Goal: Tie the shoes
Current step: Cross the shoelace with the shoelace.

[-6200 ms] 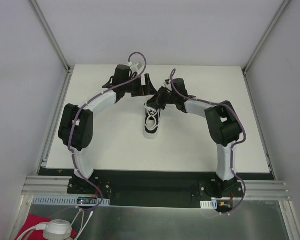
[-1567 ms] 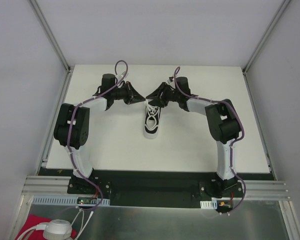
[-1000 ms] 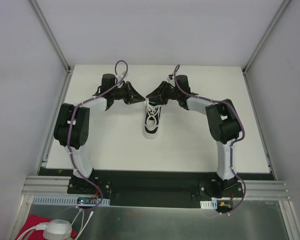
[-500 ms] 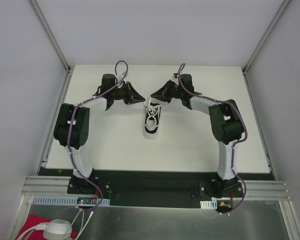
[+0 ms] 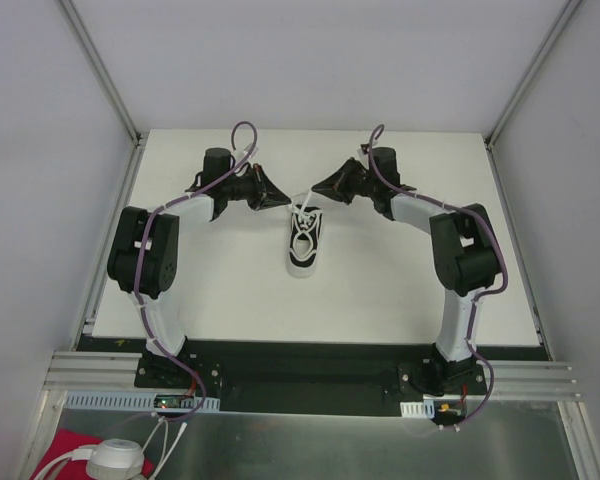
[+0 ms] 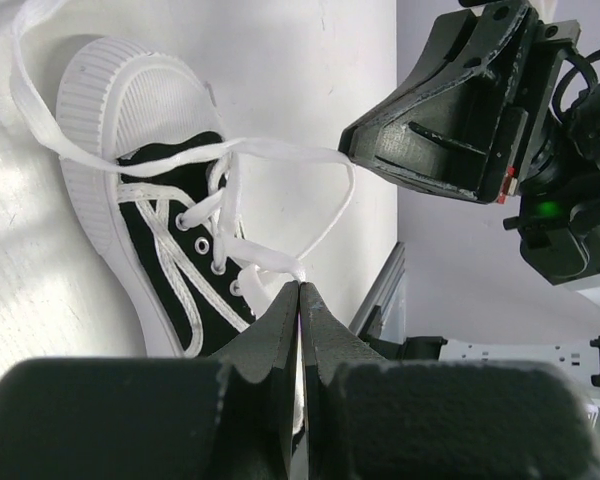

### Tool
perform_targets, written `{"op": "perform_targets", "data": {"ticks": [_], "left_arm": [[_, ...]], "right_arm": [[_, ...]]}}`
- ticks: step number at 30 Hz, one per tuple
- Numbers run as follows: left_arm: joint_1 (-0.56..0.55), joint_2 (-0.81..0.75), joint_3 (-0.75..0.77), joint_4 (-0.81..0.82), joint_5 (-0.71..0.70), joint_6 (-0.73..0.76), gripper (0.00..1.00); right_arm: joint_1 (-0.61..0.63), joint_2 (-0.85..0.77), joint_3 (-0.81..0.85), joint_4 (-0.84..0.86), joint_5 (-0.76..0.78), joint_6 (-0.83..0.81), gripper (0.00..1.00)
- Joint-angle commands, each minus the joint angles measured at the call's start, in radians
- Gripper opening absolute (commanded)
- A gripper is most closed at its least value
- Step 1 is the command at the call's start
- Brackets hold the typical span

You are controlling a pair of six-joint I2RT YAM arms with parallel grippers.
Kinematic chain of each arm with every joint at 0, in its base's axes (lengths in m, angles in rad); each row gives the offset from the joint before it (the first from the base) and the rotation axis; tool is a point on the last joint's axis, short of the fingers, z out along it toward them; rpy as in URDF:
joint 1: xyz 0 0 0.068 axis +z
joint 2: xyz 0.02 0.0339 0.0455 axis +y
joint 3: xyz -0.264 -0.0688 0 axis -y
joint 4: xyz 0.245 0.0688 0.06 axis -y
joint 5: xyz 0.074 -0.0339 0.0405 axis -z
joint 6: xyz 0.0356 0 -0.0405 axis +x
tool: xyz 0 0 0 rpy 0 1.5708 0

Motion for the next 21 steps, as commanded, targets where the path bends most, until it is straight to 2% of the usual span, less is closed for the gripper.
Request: {"op": "perform_targets", "data": {"ticks": [1,11,15,17,18,21], "left_arm": [[-0.006,-0.068,0.032,0.006,0.047,0.029,0.0],[-0.019,-0.18,-0.024,0.018,0.062,0.091,0.0],[-0.018,-0.161,-0.03,0.012,0.059,0.087,0.0],[-0.018,-0.142,-0.029,0.01,0.059,0.084,0.0],[-0.018,-0.138,-0.029,0.006,0.053,0.084,0.0],[-0.018,-0.121,-0.018,-0.026,0.039,0.104,0.0]], "right_arm": [[-0.001,-0.084,-0.004,0.003,0.019,-0.045,0.01],[-0.001,-0.116,0.005,-0.049,0.027,-0.093,0.01],[0.004,-0.107,0.004,-0.053,0.016,-0.108,0.02],[0.01,-0.116,0.005,-0.099,0.016,-0.136,0.09],[0.013,-0.12,0.005,-0.122,0.025,-0.18,0.21],[0.021,-0.143,0.007,-0.227,0.048,-0.26,0.33]]}}
